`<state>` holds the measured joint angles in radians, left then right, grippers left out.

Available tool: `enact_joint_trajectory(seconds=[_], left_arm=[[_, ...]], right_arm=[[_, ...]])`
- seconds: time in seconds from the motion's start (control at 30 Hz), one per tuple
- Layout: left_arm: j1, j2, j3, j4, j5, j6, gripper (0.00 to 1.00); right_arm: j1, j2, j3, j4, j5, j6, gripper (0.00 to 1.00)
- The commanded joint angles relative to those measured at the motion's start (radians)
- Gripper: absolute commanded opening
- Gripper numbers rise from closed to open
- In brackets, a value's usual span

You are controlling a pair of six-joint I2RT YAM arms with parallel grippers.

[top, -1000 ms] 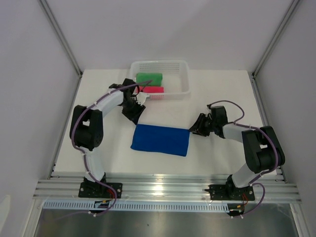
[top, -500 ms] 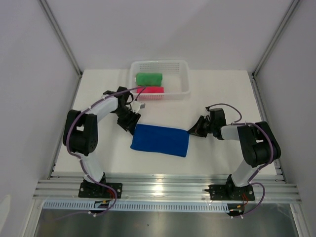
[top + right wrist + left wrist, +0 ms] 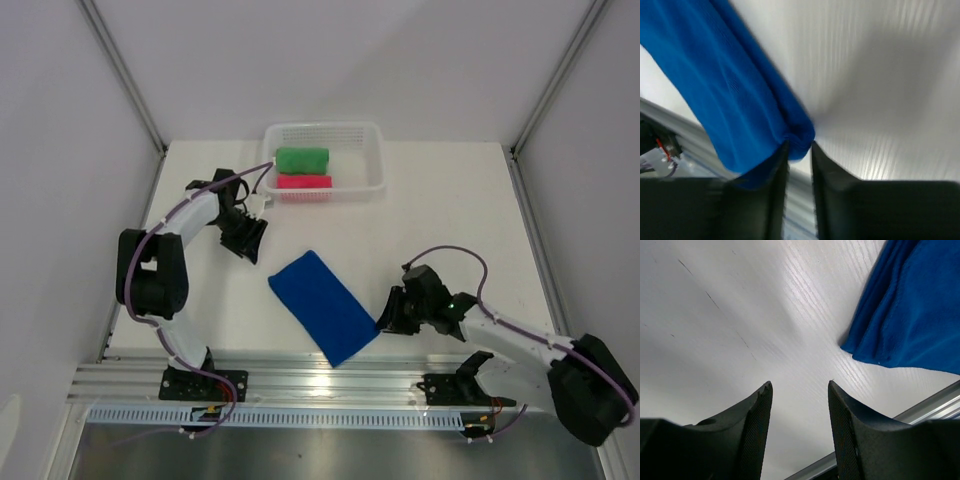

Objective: Roll the towels
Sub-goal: Fold the towel

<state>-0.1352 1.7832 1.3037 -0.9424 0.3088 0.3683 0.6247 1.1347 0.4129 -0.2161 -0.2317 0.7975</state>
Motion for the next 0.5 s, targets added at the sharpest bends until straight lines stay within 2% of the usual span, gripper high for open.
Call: enact_joint_trajectory(seconds=[0.0,0.07,0.1,0.17,0.2,0.23,0.3,0.33,0.37,0.47], left_arm=[[-0.001,-0.042,0.035,0.001,0.001,0.021,0.51],[-0.001,-0.038,0.042,-0.012,0.013,0.023,0.51],[-0.001,-0.038,0.043,-0.015,0.018,0.024,0.51],[-0.003,-0.039,0.046,-0.03,0.038,0.027,0.51],[-0.003,-0.044,0.043,-0.03,0.042,0.024,0.51],[-0.003,-0.044,0.045,-0.035,0.049,0.027,0.51],[-0.006,-0.05,0.036,-0.048,0.081,0.037,0.51],[-0.009,-0.054,0.034,-0.053,0.087,0.04,0.51],[-0.017,-0.057,0.028,-0.058,0.099,0.044,0.51],[-0.026,-0.079,-0.001,-0.061,0.111,0.047,0.5]], right_arm=[[0.105,-0.151,0.006,-0.312,0.101,0.13,0.37],[0.116,-0.193,0.082,-0.415,0.123,0.109,0.52],[0.116,-0.211,0.127,-0.522,0.193,0.086,0.56],[0.098,-0.196,0.28,-0.581,0.282,-0.036,0.61],[0.055,-0.141,0.329,-0.565,0.293,-0.094,0.62],[0.031,-0.098,0.372,-0.533,0.273,-0.226,0.62],[0.0,0.011,0.493,-0.433,0.238,-0.334,0.61],[-0.002,0.137,0.538,-0.398,0.183,-0.389,0.61],[0.007,0.205,0.628,-0.367,0.169,-0.5,0.6],[0.045,0.466,0.772,-0.276,0.109,-0.688,0.6]])
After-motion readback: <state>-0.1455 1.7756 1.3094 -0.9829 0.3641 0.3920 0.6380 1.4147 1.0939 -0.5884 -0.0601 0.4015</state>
